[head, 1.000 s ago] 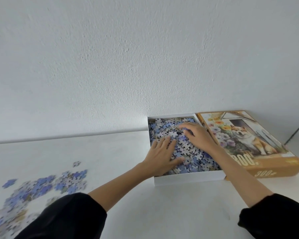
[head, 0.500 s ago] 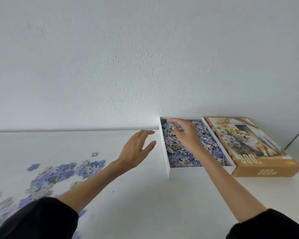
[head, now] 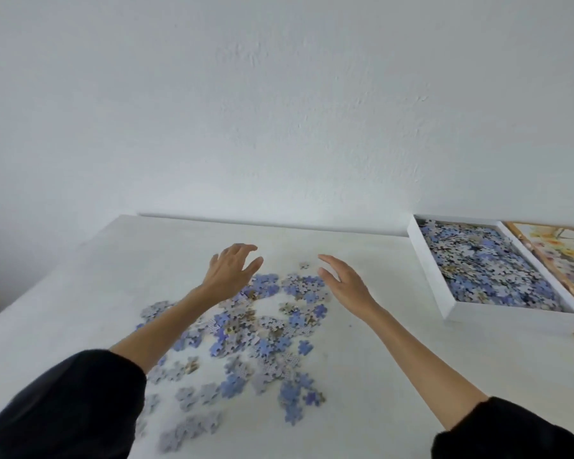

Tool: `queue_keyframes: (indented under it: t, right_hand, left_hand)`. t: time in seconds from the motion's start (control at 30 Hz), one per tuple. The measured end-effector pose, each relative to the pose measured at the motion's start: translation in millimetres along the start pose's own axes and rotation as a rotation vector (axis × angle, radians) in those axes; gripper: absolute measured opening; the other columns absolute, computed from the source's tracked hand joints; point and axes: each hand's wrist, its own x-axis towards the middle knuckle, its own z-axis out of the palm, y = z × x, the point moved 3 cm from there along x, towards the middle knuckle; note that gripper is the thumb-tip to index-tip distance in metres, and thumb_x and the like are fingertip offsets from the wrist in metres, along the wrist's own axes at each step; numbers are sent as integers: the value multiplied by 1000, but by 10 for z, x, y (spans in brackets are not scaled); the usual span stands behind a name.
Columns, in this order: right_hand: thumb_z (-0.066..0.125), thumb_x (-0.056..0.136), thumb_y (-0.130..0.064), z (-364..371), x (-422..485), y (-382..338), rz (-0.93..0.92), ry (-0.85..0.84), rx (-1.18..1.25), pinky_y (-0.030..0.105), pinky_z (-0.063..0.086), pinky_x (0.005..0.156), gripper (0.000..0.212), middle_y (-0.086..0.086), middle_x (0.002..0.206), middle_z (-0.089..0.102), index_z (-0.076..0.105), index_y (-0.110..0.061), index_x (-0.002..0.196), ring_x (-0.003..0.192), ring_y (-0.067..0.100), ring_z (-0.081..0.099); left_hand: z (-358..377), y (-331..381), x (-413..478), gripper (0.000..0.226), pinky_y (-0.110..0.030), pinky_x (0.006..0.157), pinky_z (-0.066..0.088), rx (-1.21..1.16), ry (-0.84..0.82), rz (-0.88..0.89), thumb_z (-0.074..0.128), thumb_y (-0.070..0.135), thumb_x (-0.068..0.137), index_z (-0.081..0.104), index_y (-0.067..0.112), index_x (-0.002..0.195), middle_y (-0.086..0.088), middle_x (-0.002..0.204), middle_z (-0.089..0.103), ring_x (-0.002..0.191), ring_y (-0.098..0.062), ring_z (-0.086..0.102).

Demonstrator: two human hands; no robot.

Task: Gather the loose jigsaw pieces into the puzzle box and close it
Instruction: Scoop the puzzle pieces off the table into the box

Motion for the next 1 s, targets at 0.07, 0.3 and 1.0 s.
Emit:
queue_keyframes:
  t: [0.07, 0.3, 1.0]
  right_hand:
    - [26, 97, -45, 216, 43, 26, 78, -65, -81, 36, 4, 115, 51, -3, 154, 15, 23, -26, 144, 142, 14, 7]
    - [4, 87, -65, 518, 203, -191, 18, -147, -171, 27, -6, 112, 71, -8, 155, -1, 7, -26, 146, 141, 7, -6]
    - [-9, 56, -91, 859, -510, -451, -14, -52, -282, 30, -3, 111, 106, -5, 154, 5, 11, -34, 144, 142, 12, 0]
  left_hand:
    - [-46, -429, -80, 49, -45, 109, 23, 36, -84, -122, 29, 46, 97, 35, 20, 139, -4, 147, 33, 135, -22, 30]
    - [-17, -803, -293, 109, -34, 114, -5, -148, -257, 31, -2, 88, 65, 17, 20, 148, 1, 157, 7, 143, -12, 0]
    - [42, -894, -877, 107, -28, 113, -11, 36, -331, 394, -6, 91, 61, 0, 27, 148, 6, 156, -5, 141, -4, -8]
